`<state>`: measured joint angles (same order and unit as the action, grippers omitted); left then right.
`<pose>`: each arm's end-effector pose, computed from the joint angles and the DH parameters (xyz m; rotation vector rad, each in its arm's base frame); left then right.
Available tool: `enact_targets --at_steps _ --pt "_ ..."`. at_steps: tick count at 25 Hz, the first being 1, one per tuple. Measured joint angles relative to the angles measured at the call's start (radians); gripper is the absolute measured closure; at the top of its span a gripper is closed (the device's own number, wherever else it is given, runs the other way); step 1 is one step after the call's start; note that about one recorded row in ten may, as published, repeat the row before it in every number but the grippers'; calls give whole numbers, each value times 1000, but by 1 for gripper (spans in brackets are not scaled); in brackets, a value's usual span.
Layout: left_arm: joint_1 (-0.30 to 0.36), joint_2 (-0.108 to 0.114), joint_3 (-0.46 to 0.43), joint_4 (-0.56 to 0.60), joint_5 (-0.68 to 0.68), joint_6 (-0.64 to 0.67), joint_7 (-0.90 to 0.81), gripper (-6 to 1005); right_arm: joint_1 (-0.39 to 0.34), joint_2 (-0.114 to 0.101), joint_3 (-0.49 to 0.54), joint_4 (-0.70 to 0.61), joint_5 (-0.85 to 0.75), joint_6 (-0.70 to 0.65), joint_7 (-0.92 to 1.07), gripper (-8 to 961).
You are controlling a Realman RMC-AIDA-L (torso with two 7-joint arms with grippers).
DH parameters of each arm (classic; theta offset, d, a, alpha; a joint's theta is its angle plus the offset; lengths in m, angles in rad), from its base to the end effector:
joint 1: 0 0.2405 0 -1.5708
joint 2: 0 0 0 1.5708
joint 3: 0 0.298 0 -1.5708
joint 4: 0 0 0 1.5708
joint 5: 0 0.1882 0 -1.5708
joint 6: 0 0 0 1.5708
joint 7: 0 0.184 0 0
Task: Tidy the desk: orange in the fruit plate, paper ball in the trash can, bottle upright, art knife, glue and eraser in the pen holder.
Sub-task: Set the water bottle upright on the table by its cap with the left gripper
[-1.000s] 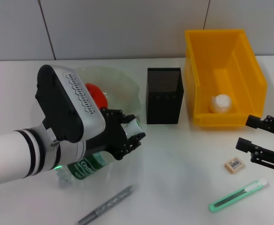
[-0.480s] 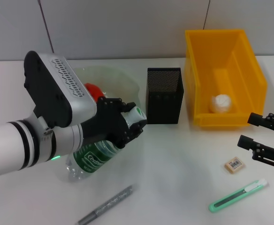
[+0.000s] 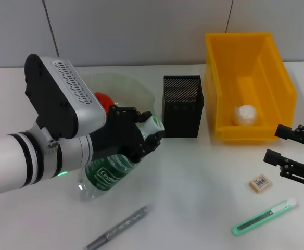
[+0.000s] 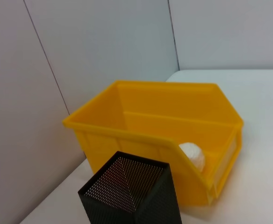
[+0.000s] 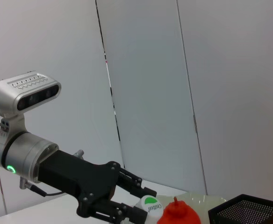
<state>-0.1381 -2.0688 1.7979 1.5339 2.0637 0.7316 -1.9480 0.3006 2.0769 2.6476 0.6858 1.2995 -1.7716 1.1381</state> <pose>-0.1961 0.3201 -0.0919 -2.5288 -0.2117 -0.2483 0.3047 0.2836 -0.0026 -2.4449 0.4775 0.9437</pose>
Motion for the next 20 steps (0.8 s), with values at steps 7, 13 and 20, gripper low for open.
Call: enact_targets --at_steps 7,13,20 --pt "3 1 -24 -3 -50 3 10 576 -4 0 0 0 0 -2 0 248" --pt "15 1 -25 0 -57 2 11 576 -5 0 0 -1 0 -3 0 246" --pt "19 0 -25 2 -73 -1 11 576 -4 0 0 -5 0 -3 -3 247"
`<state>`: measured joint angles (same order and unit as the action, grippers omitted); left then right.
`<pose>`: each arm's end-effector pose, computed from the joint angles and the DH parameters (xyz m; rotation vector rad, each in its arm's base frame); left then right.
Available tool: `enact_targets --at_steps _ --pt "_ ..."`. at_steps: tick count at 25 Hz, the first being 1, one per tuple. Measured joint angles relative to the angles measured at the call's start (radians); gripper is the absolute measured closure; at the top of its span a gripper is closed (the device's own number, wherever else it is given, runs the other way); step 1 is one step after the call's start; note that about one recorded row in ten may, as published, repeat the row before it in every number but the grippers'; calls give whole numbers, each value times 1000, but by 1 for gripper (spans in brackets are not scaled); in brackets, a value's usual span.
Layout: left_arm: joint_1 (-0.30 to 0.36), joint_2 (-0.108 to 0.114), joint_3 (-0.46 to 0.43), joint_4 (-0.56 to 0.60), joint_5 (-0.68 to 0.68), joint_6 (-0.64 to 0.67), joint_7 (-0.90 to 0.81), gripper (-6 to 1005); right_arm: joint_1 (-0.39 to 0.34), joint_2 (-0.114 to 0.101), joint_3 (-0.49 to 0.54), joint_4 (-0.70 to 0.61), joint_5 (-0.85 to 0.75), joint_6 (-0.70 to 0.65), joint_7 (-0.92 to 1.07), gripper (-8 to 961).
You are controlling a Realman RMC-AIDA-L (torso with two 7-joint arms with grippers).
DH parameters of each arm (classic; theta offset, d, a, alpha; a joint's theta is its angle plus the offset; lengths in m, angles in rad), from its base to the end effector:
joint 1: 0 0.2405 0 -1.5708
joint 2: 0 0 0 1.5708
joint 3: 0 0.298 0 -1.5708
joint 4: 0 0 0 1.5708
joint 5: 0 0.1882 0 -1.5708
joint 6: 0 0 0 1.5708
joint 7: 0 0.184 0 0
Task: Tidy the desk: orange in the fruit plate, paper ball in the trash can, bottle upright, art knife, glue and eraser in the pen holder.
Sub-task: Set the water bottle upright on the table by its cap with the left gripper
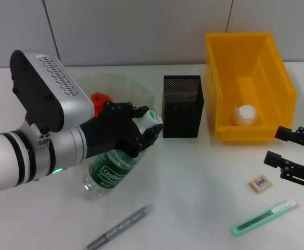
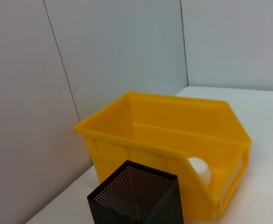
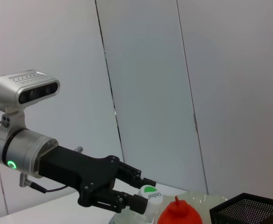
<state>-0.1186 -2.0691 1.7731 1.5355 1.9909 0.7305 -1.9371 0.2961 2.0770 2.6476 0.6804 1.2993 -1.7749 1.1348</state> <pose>-0.1958 0.3196 -0.0848 -2.5056 -0.2815 -0.3197 0.3056 0.2814 -0.0034 -2.4447 0.4828 0.9478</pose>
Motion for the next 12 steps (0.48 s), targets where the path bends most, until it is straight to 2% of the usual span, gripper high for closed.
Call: enact_targets --at_steps 12 --pt "7 1 -24 -7 -62 -1 27 576 6 0 0 2 0 0 0 247"
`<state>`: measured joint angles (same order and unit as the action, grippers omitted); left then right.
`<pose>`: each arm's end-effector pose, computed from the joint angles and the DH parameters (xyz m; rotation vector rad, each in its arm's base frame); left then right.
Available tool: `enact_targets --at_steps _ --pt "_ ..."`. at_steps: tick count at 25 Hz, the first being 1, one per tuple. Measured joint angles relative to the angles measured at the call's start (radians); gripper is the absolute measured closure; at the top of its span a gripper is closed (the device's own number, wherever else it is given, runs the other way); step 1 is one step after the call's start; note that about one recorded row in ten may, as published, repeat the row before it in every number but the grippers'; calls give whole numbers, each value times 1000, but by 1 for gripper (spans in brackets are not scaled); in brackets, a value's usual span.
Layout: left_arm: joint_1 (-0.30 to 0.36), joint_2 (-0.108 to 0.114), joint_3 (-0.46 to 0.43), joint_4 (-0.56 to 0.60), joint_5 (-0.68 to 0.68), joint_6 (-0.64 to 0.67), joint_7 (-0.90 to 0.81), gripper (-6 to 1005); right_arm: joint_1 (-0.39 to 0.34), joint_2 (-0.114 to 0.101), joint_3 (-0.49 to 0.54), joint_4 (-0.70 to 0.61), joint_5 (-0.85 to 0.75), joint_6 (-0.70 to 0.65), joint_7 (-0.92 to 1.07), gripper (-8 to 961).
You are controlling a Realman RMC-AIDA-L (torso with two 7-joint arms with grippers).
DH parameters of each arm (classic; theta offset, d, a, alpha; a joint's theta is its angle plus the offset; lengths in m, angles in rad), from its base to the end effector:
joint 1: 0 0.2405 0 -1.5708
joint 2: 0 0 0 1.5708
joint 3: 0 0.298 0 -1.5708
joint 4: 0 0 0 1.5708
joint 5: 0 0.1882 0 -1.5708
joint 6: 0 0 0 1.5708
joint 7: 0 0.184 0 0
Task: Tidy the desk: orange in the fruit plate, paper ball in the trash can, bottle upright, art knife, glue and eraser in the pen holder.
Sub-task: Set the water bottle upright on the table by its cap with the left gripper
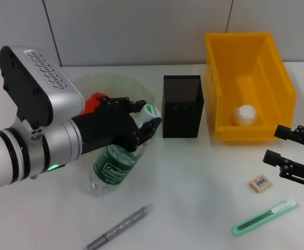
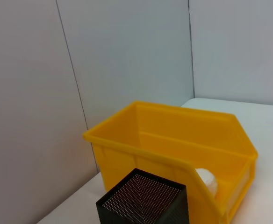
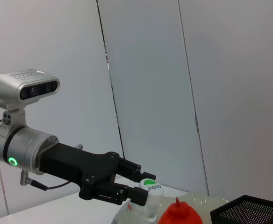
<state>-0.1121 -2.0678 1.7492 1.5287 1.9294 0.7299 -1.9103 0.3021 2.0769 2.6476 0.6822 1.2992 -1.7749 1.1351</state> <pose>-0.1958 0.3216 -0.0784 -2.4853 -0.3133 -0.3694 0.3039 0.2834 -0.0031 -2.4476 0.4742 0.9488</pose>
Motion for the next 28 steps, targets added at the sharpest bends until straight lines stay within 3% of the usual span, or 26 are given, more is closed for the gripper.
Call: enact_targets --at_steps 28 --pt "3 0 -32 -21 -83 6 40 575 2 0 0 4 0 0 2 247"
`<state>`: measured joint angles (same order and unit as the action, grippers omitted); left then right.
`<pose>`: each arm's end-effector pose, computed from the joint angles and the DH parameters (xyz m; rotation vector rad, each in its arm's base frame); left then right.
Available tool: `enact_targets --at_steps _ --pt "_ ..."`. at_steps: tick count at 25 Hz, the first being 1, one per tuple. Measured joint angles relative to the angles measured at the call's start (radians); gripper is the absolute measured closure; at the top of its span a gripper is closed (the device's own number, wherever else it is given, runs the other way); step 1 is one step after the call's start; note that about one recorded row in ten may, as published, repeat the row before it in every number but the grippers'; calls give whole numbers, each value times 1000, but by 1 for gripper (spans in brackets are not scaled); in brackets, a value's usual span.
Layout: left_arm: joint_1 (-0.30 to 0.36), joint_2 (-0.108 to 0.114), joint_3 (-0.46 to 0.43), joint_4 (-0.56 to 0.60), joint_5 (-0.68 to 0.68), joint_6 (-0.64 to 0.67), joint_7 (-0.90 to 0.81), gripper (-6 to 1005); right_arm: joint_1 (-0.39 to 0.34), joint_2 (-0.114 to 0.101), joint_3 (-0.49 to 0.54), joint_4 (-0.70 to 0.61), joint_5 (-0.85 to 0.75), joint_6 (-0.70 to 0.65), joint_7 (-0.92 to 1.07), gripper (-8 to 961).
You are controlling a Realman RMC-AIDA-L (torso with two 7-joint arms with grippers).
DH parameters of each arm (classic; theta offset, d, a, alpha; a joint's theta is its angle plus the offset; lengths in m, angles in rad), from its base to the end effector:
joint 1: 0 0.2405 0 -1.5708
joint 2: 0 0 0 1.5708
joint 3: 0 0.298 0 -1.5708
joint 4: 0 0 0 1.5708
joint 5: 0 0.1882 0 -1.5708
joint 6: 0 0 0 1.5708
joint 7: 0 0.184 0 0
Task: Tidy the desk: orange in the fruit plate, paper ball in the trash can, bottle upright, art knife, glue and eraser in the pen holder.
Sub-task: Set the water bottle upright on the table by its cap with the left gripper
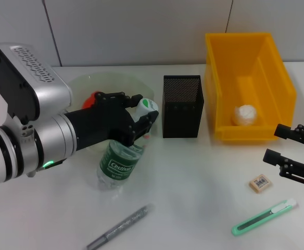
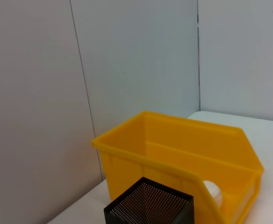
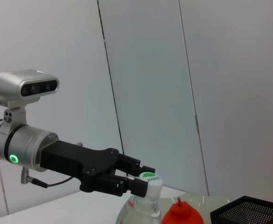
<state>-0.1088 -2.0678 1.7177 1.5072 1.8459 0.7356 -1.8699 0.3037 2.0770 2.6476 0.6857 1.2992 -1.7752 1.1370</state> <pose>-0.1970 0.3243 -0.0721 -2.4650 -0.3563 -0.4312 0.3033 0.2841 -0.0027 -2.4486 0.4710 0.9478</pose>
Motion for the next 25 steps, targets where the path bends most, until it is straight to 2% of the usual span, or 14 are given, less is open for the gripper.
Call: enact_targets --at_steps 14,25 --pt "32 1 -18 -3 -89 10 69 575 3 0 0 0 0 1 3 247" --pt "48 2 -29 -6 -93 18 78 575 9 0 0 -2 2 2 8 248"
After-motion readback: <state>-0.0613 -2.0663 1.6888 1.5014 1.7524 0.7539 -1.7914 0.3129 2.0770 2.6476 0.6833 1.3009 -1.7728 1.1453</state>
